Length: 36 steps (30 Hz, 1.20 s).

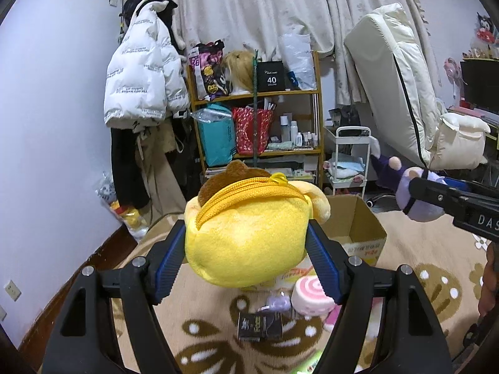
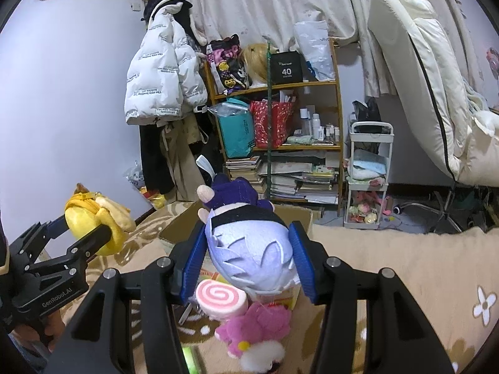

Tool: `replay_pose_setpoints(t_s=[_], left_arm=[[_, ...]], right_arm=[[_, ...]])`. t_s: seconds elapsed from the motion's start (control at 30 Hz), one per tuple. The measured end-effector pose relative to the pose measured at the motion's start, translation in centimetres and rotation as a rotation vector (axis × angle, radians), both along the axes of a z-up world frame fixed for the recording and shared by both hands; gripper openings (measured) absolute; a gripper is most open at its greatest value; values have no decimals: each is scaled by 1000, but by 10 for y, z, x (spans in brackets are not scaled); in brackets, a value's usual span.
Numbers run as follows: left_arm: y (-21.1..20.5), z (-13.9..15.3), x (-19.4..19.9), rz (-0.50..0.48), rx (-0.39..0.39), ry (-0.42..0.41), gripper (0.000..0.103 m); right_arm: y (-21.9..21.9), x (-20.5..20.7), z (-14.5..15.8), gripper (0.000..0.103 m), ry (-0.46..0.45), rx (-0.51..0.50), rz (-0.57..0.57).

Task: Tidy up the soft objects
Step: 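Lift the yellow plush with the left tool while the right tool carries the doll plush over the box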

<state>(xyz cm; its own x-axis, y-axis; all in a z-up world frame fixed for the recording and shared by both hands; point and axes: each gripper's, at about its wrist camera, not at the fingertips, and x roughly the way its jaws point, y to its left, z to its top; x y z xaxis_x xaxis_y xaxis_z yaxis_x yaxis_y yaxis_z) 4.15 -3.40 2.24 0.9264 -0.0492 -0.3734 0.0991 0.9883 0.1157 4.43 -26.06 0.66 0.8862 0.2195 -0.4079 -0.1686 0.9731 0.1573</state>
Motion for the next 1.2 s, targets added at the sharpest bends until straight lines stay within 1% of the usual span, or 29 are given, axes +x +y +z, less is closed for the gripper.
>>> replay_pose_setpoints(t_s=[0.2, 0.43, 0.53, 0.63, 0.77, 0.87, 1.0, 1.2], left_arm=[[-11, 2, 31, 1, 30, -15, 74], [-17, 0, 68, 13, 12, 1, 74], [-20, -5, 86, 4, 8, 29, 74], [-22, -13, 96, 2, 14, 41, 74], [-19, -25, 111, 6, -13, 88, 74], [-19, -32, 122, 15, -7, 107, 74], [-16, -42, 133, 20, -33, 140, 74], [-17, -55, 147, 24, -34, 172, 74]], right_arm=[[5, 21, -4, 56, 8, -22, 33], [8, 45, -8, 56, 14, -17, 57], [9, 55, -11, 56, 24, -16, 64], [10, 67, -14, 56, 36, -14, 73], [13, 82, -20, 56, 51, -14, 89], [19, 94, -27, 56, 64, -27, 105], [27, 103, -34, 56, 75, -47, 130], [32, 107, -48, 56, 101, -65, 150]])
